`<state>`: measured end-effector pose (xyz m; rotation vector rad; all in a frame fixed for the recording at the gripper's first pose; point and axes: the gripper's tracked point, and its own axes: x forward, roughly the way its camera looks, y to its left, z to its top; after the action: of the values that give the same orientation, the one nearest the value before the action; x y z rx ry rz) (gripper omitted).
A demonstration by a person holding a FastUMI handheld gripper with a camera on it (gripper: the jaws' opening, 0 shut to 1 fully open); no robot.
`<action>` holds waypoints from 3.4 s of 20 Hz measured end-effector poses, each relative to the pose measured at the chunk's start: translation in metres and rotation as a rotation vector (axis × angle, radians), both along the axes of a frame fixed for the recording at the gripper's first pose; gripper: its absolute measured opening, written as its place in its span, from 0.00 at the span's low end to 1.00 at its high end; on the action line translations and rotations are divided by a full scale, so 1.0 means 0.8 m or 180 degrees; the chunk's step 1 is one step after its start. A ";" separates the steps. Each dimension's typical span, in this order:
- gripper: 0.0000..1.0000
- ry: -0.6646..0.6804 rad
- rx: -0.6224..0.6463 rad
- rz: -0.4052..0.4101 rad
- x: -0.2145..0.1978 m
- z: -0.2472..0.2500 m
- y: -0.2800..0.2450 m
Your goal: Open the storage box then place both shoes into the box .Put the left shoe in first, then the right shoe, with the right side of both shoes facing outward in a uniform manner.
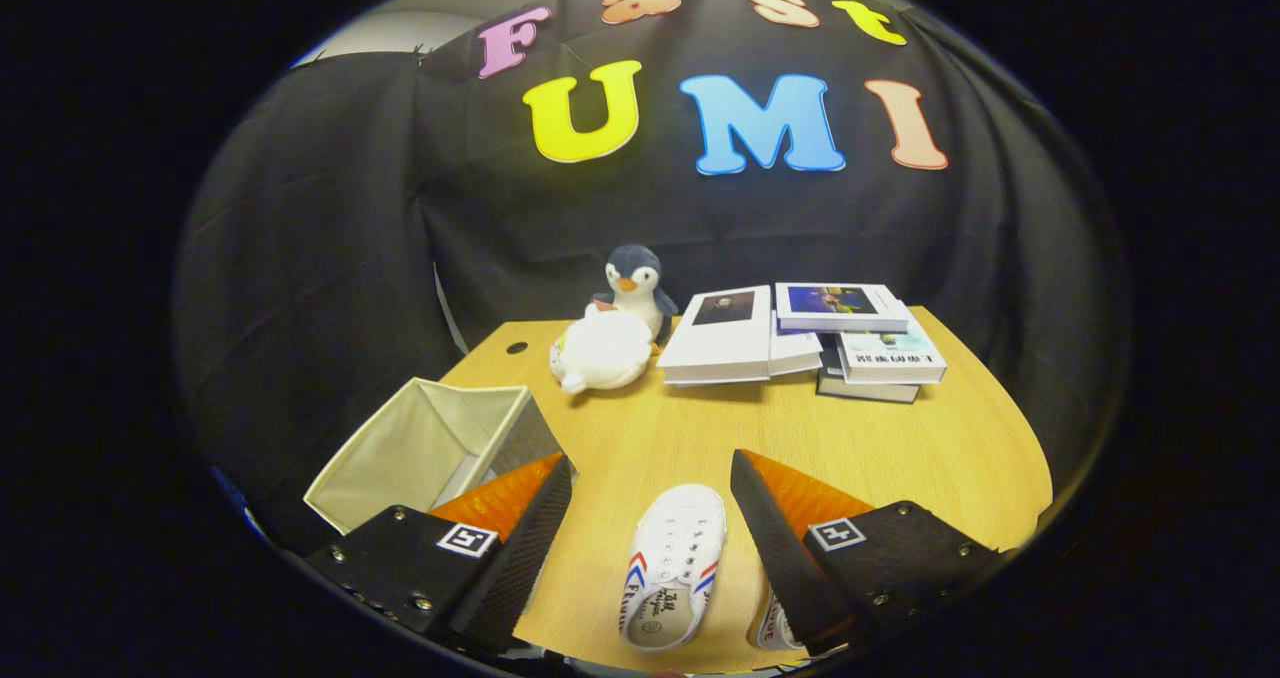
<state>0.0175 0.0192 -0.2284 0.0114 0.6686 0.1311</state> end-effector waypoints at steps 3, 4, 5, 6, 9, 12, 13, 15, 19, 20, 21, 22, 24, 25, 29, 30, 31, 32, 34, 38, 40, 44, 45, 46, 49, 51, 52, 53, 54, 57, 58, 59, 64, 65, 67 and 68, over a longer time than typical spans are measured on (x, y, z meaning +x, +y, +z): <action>0.98 0.0182 -0.0016 -0.0093 -0.009 -0.036 -0.020; 0.98 0.0253 -0.0023 -0.0117 -0.012 -0.048 -0.026; 0.98 0.0326 -0.0035 -0.0126 -0.017 -0.059 -0.030; 0.98 0.0385 -0.0056 -0.0125 -0.021 -0.070 -0.033; 0.98 0.0552 -0.0133 -0.0089 -0.028 -0.096 -0.040; 0.98 0.0708 -0.0120 -0.0075 -0.032 -0.127 -0.043; 0.98 0.0768 -0.0112 -0.0080 -0.034 -0.135 -0.043; 0.97 0.0867 -0.0129 -0.0076 -0.040 -0.148 -0.044; 0.93 0.1049 -0.0298 -0.0075 -0.047 -0.173 -0.055; 0.92 0.1104 -0.0347 -0.0090 -0.049 -0.179 -0.059; 0.92 0.1144 -0.0385 -0.0094 -0.051 -0.184 -0.061; 0.92 0.1165 -0.0384 -0.0098 -0.050 -0.188 -0.061; 0.82 0.1218 -0.0409 -0.0101 -0.058 -0.189 -0.059; 0.82 0.1236 -0.0422 -0.0093 -0.054 -0.195 -0.060; 0.54 0.1340 -0.0249 -0.0141 -0.057 -0.206 -0.052; 0.54 0.1356 -0.0184 -0.0162 -0.057 -0.207 -0.053; 0.54 0.1399 -0.0081 -0.0169 -0.059 -0.207 -0.051; 0.54 0.1433 0.0138 -0.0255 -0.058 -0.207 -0.040; 0.21 0.1497 0.0332 -0.0417 -0.061 -0.209 -0.041; 0.08 0.1545 0.0587 -0.0728 -0.058 -0.209 -0.039; 0.00 0.1559 0.0667 -0.0778 -0.059 -0.201 -0.037; 0.00 0.1512 0.0953 -0.0888 -0.054 -0.176 -0.023; 0.00 0.1471 0.1052 -0.0920 -0.051 -0.167 -0.020; 0.00 0.1436 0.1134 -0.0955 -0.046 -0.155 -0.018; 0.00 0.1311 0.1286 -0.0971 -0.036 -0.115 -0.010; 0.00 0.1244 0.1359 -0.0936 -0.029 -0.087 0.000; 0.00 0.1196 0.1395 -0.0933 -0.026 -0.072 0.005; 0.00 0.1182 0.1428 -0.0910 -0.024 -0.059 0.013; 0.00 0.1154 0.1460 -0.0881 -0.020 -0.046 0.020; 0.00 0.1103 0.1508 -0.0773 -0.015 -0.017 0.049; 0.00 0.1091 0.1521 -0.0744 -0.012 -0.010 0.059; 0.00 0.1087 0.1535 -0.0707 -0.012 -0.005 0.073; 0.00 0.1092 0.1577 -0.0490 -0.007 0.009 0.133; 0.00 0.1094 0.1585 -0.0462 -0.006 0.010 0.144; 0.00 0.1122 0.1582 -0.0366 -0.003 0.007 0.171; 0.00 0.1145 0.1578 -0.0317 -0.002 0.005 0.185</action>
<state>0.0160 0.1672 -0.2246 0.5552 0.9783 0.1987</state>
